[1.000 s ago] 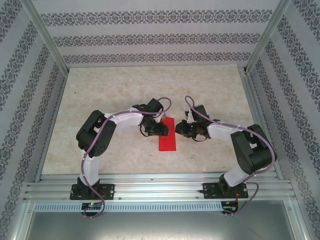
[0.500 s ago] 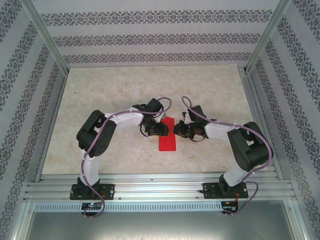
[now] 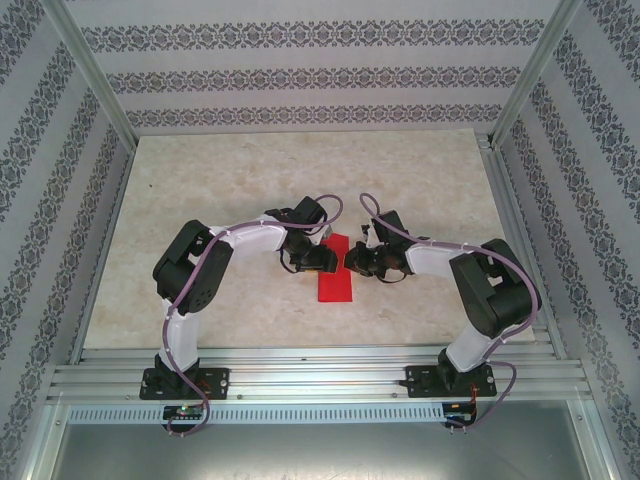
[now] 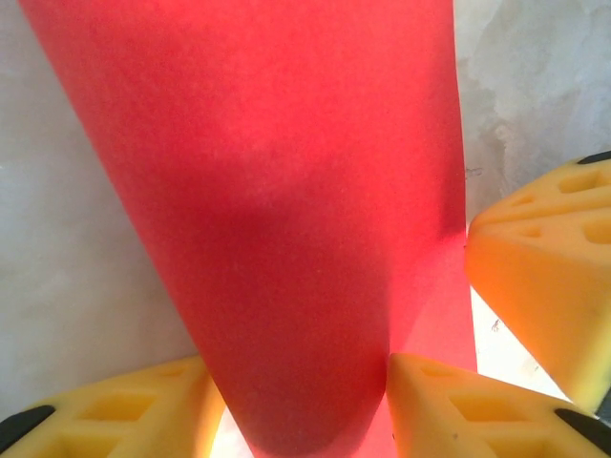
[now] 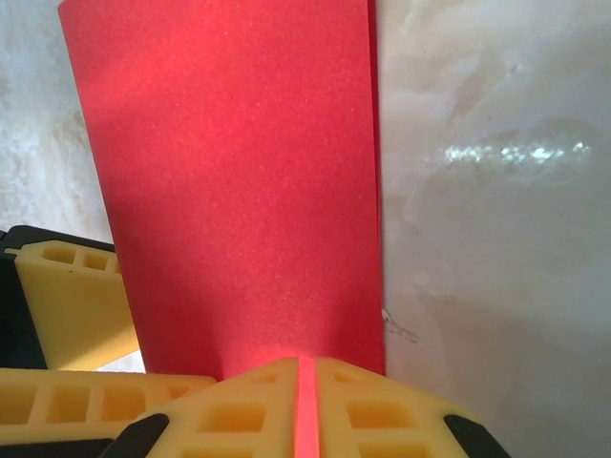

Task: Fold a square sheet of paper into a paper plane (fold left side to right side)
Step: Hold the square sheet of paper at the center of the table.

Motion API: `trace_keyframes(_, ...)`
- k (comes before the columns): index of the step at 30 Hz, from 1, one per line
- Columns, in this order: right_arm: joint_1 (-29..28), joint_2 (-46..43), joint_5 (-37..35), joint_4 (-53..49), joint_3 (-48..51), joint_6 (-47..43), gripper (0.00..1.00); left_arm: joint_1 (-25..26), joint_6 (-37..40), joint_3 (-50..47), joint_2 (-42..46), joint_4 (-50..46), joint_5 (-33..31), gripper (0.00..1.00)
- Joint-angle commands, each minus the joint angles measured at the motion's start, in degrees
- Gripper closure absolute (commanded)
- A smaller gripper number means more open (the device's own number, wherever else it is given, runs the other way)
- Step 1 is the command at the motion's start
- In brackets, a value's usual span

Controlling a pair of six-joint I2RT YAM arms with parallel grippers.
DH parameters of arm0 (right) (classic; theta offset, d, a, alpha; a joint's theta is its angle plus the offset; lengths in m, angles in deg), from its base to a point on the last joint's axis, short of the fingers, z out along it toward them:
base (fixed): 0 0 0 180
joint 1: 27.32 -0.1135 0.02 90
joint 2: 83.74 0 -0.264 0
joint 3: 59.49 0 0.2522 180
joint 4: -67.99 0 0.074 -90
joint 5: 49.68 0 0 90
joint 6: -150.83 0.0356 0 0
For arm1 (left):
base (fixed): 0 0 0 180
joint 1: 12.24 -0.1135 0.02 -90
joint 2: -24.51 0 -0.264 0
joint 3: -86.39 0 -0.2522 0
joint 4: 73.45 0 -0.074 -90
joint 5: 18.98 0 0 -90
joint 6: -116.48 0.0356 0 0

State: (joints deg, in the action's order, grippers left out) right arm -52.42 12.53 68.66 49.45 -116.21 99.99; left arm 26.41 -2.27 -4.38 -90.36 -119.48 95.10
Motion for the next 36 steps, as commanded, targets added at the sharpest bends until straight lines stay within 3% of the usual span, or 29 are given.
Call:
trace_keyframes(1, -1.0, 1.5, -2.1, -3.1, -2.1, -0.9, 0.87, 0.6, 0.8, -0.8, -4.2, -0.5, -1.9, 0.49)
trace_keyframes(12, -1.3, 4.2, -5.5, -9.6, -3.9, -3.2, 0.87, 0.6, 0.6, -1.2, -3.8, -0.2, -2.0, 0.48)
trace_keyframes(25, -1.9, 6.3, -6.2, -11.0, -5.3, -4.1, 0.88, -2.8, 0.7, -1.6, 9.8, -2.0, -1.3, 0.43)
trace_keyframes(32, -2.1, 6.5, -6.9, -11.9, -5.6, -4.3, 0.88, -2.7, -3.0, -2.7, 8.9, 5.8, 7.8, 0.6)
trace_keyframes(36, -2.1, 6.5, -7.2, -12.7, -5.8, -4.6, 0.88, -2.2, -4.1, -3.3, 6.7, 8.7, 10.0, 0.64)
